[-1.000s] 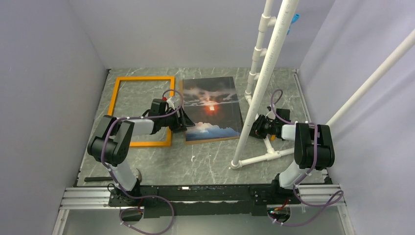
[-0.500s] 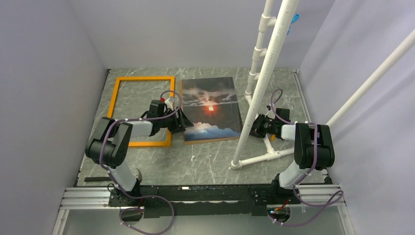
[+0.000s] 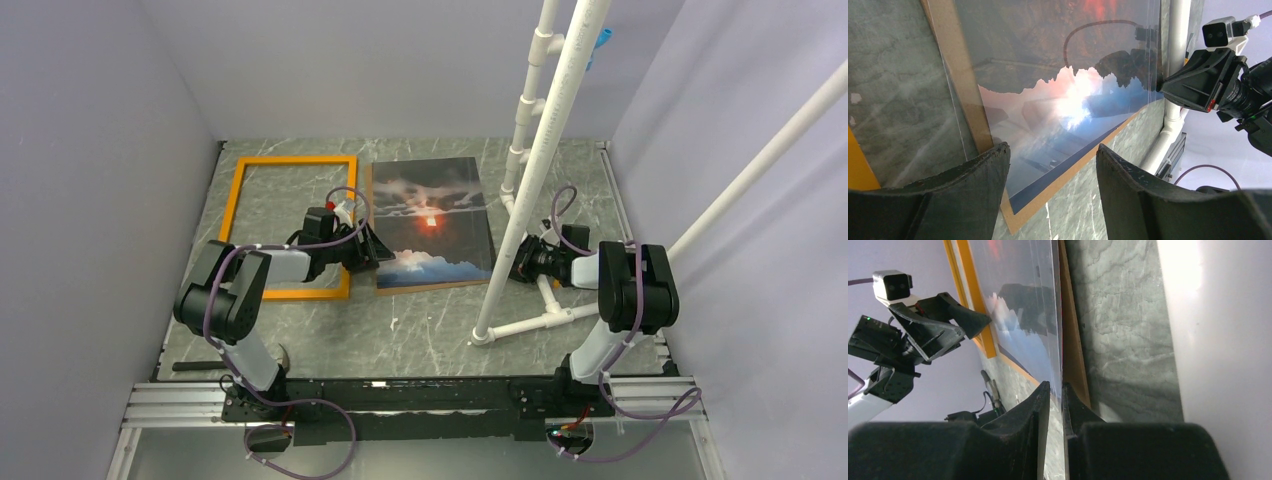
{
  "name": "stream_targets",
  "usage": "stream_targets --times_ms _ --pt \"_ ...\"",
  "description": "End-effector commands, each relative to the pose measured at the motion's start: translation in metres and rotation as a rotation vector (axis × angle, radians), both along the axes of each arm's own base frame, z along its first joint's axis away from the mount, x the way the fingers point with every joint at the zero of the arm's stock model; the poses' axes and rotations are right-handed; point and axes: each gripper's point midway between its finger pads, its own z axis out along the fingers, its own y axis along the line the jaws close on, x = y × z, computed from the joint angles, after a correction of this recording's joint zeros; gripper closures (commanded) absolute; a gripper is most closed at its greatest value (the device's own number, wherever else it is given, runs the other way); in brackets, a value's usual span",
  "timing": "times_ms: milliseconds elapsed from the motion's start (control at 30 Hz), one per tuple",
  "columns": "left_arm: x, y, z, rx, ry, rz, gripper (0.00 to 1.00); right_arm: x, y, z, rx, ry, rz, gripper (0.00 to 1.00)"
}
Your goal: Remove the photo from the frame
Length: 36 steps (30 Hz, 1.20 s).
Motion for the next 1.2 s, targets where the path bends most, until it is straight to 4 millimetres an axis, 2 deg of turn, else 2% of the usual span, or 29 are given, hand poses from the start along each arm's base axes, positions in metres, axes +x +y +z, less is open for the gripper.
stream_targets --times_ms 0,100,200,367,600,700,867,1167 --pt "-0.031 0.024 -0.046 0.129 0.156 0.036 0.3 0.008 0.004 0.012 0.031 -0.072 0.008 0.84" --pt "-0.031 0.023 -0.043 0.124 0.15 0.036 0.3 0.01 0.006 0.015 0.066 -0.074 0.0 0.9" --pt "-0.031 0.024 -0.043 0.13 0.149 0.034 0.3 0.011 0.008 0.021 0.094 -0.082 -0.009 1.0" --pt "-0.034 0.028 -0.046 0.145 0.152 0.037 0.3 0.01 0.011 0.041 0.162 -0.126 -0.017 1.0" --pt "-0.038 0.028 -0.051 0.137 0.163 0.038 0.3 0.006 0.017 0.09 0.344 -0.219 -0.019 1.0" --pt "-0.038 0.028 -0.05 0.129 0.161 0.038 0.3 0.006 0.018 0.102 0.395 -0.25 -0.01 1.0" --pt "-0.037 0.027 -0.048 0.123 0.154 0.04 0.3 0.005 0.019 0.112 0.442 -0.272 -0.001 1.0" --pt "-0.043 0.026 -0.054 0.112 0.174 0.039 0.3 0.002 0.02 0.153 0.507 -0.379 0.034 1.0"
